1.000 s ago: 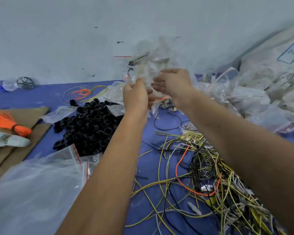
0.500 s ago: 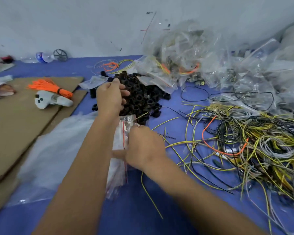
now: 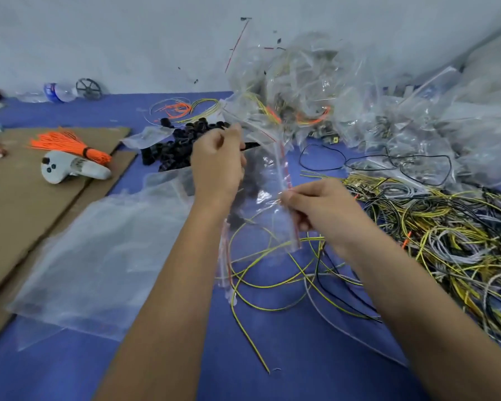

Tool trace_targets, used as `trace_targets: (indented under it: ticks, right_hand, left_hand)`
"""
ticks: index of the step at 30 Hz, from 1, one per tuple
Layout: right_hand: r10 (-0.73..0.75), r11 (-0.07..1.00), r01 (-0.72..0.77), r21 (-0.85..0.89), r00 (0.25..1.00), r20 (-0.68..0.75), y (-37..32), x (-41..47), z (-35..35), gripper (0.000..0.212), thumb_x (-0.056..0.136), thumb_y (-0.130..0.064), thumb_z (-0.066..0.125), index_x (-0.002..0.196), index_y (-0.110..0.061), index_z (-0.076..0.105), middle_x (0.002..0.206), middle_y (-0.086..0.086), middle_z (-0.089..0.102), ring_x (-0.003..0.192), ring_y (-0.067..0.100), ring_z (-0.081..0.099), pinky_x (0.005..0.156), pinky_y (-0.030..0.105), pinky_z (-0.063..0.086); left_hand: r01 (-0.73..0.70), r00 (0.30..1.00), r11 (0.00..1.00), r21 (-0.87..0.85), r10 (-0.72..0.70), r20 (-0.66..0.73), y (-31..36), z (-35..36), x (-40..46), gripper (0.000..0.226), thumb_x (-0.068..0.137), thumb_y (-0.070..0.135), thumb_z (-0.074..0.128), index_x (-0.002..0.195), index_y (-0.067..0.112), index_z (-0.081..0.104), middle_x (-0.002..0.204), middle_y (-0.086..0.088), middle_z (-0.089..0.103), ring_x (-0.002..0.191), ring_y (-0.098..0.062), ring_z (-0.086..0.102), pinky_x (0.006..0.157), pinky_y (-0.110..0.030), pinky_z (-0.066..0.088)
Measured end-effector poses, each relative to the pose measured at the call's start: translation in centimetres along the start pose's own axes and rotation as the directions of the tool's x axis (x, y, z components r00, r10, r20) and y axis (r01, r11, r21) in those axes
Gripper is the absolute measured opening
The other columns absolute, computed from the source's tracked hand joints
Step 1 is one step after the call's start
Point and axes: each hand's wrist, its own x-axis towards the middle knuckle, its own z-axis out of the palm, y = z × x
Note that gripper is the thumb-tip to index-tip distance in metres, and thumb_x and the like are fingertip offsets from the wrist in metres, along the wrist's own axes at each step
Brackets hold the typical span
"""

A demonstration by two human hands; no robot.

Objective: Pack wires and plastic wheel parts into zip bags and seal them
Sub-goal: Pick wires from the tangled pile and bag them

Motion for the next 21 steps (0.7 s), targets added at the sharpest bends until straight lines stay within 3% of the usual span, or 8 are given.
trace_targets:
  ticks: [2,4,6,9,11,15,19,21]
  right_hand:
    - [-0.075,0.997,0.071,-0.036,0.991,-0.109,0.5,-0.2,-2.4,0.032,0.093,-0.014,0.07,0.063,-0.004,0.068,0.047,0.003,0.051,0.04,0.013,0.042,0.045,0.022,0.038]
    - [-0.122,0.989,0.104,-0.104,0.975,-0.186,1.1,-0.5,-4.4,0.034,0.089,-0.021,0.075,0.062,-0.001,0.067,0.046,0.008,0.053,0.041,0.016,0.044,0.047,0.027,0.038]
    - [-0.154,0.965,0.104,-0.241,0.967,-0.201,1.6,-0.9,-5.6,0.033,0.084,-0.03,0.081,0.061,-0.009,0.071,0.048,0.01,0.059,0.042,0.016,0.048,0.049,0.033,0.041]
    - [-0.199,0.905,0.097,-0.415,0.957,-0.211,1.7,-1.2,-6.7,0.034,0.076,-0.036,0.087,0.057,-0.014,0.07,0.047,0.004,0.062,0.04,0.01,0.048,0.047,0.03,0.042]
    - [-0.231,0.882,0.099,-0.461,0.943,-0.241,1.9,-1.4,-7.2,0.041,0.072,-0.039,0.089,0.054,-0.013,0.064,0.046,0.001,0.058,0.04,0.006,0.044,0.046,0.026,0.036]
    - [-0.192,0.95,0.103,-0.296,0.937,-0.292,2.3,-1.5,-7.4,0.04,0.083,-0.041,0.081,0.058,-0.014,0.064,0.045,0.001,0.059,0.035,0.006,0.047,0.042,0.021,0.035]
    - [-0.221,0.923,0.02,-0.384,0.845,-0.487,2.9,-0.8,-9.4,0.033,0.084,-0.03,0.077,0.059,-0.015,0.062,0.05,0.003,0.062,0.048,0.023,0.062,0.057,0.04,0.055]
    - [-0.246,0.9,-0.005,-0.435,0.819,-0.518,3.2,-0.6,-10.1,0.019,0.081,-0.023,0.075,0.068,-0.015,0.064,0.059,0.006,0.066,0.057,0.028,0.068,0.064,0.048,0.058]
  left_hand:
    - [0.058,0.973,0.998,0.017,-0.061,0.223,-0.3,1.7,-1.3,0.04,0.102,0.04,0.059,0.071,0.015,0.054,0.052,0.0,0.053,0.037,-0.015,0.045,0.037,-0.018,0.028]
    - [0.072,0.86,0.986,0.148,-0.137,0.492,-1.1,3.4,-2.5,0.043,0.099,0.051,0.061,0.077,0.015,0.054,0.058,-0.002,0.058,0.04,-0.018,0.052,0.036,-0.019,0.03]
    - [0.02,0.764,0.974,0.226,-0.16,0.625,-2.1,5.1,-3.7,0.047,0.094,0.058,0.063,0.079,0.014,0.058,0.063,-0.002,0.062,0.044,-0.021,0.057,0.037,-0.021,0.034]
    - [0.032,0.769,0.978,0.207,-0.156,0.619,-3.5,6.6,-4.8,0.047,0.093,0.05,0.067,0.083,0.005,0.06,0.067,-0.005,0.065,0.046,-0.025,0.059,0.036,-0.022,0.034]
    - [0.035,0.779,0.98,0.194,-0.149,0.61,-4.1,6.9,-5.1,0.032,0.095,0.033,0.064,0.082,0.004,0.06,0.066,-0.006,0.064,0.044,-0.025,0.058,0.036,-0.023,0.033]
    - [0.108,0.793,0.987,0.116,-0.156,0.589,-4.4,6.5,-5.3,0.014,0.084,0.016,0.06,0.071,0.019,0.067,0.06,-0.006,0.063,0.04,-0.019,0.054,0.035,-0.021,0.033]
    - [0.125,0.826,0.991,0.038,-0.125,0.55,-3.2,4.7,-4.1,0.01,0.07,0.013,0.056,0.065,0.019,0.063,0.058,-0.008,0.056,0.038,-0.018,0.052,0.035,-0.017,0.033]
    - [0.054,0.839,0.996,0.064,-0.08,0.539,-2.3,3.7,-3.3,0.009,0.07,0.011,0.058,0.066,0.018,0.062,0.057,-0.008,0.055,0.037,-0.019,0.051,0.036,-0.017,0.034]
